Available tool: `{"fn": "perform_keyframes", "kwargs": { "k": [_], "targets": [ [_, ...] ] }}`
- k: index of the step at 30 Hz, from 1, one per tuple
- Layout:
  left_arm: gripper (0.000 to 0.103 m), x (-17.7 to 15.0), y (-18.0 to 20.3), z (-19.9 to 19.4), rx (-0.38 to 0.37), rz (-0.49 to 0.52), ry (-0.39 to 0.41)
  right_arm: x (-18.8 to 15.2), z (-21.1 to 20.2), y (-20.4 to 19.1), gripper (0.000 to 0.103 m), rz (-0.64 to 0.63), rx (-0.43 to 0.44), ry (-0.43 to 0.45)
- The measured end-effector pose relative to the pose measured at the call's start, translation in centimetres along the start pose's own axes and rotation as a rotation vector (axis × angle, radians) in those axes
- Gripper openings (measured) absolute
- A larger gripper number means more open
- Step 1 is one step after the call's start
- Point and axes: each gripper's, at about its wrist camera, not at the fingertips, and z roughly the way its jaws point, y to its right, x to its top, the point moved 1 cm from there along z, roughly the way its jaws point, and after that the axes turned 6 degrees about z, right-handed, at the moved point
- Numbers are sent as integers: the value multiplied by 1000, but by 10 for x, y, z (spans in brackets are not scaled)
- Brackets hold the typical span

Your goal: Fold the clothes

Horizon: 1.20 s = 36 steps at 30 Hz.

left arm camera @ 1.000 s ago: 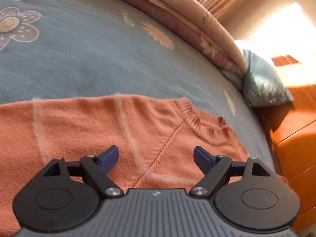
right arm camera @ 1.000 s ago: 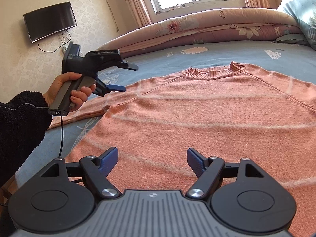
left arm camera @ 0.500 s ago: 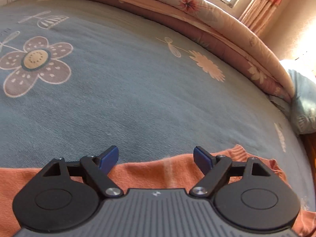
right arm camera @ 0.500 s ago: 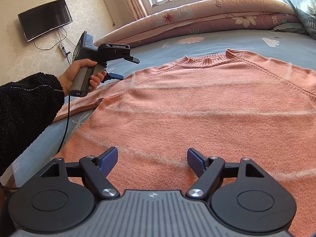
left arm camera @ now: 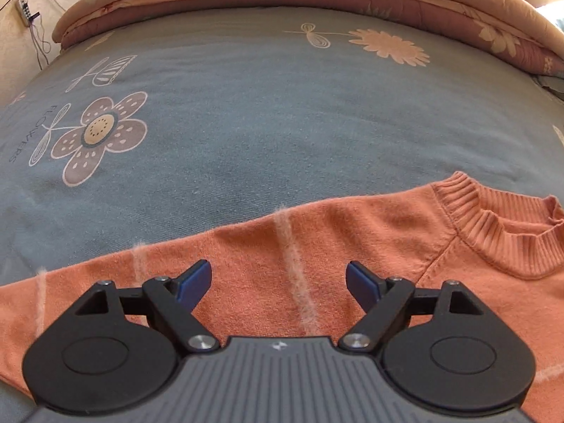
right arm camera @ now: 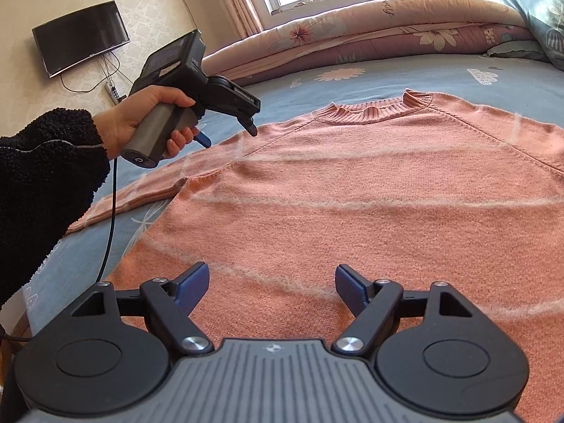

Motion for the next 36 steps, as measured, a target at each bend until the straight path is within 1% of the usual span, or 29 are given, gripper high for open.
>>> {"fn": "perform_keyframes", "kwargs": {
  "k": [2,6,8,10,13,15,17,24,27,32,36],
  "targets": [
    [87,2,-1,6,10,-31,10,1,-1,1,85,3,3,6],
    [93,10,-3,16,25,-82,34,1,-2,5,85,23,13,7],
    [93,15,-5,21,39,-96,55,1,-1,7,85,29,13,2],
    [93,19,-10,22,38,-128,62,1,0,6,85,26,6,0],
    [92,20,-14,12,39,-153,79,2,-3,5,85,21,5,12],
    [93,17,-12,-1,9,-144,81,3,-6,4,85,20,8,20],
    [93,10,-7,-11,-42,-128,70,4,-7,3,85,22,11,24],
    [93,-4,18,-6,-69,-61,-11,3,-7,0,85,11,1,15],
    [93,-1,20,3,-46,-56,-11,3,-8,0,86,10,2,20],
    [97,9,13,14,-41,-83,12,4,-7,5,86,37,-1,10],
    [97,15,8,20,12,-83,57,4,-10,2,86,33,19,13]
  ]
}}
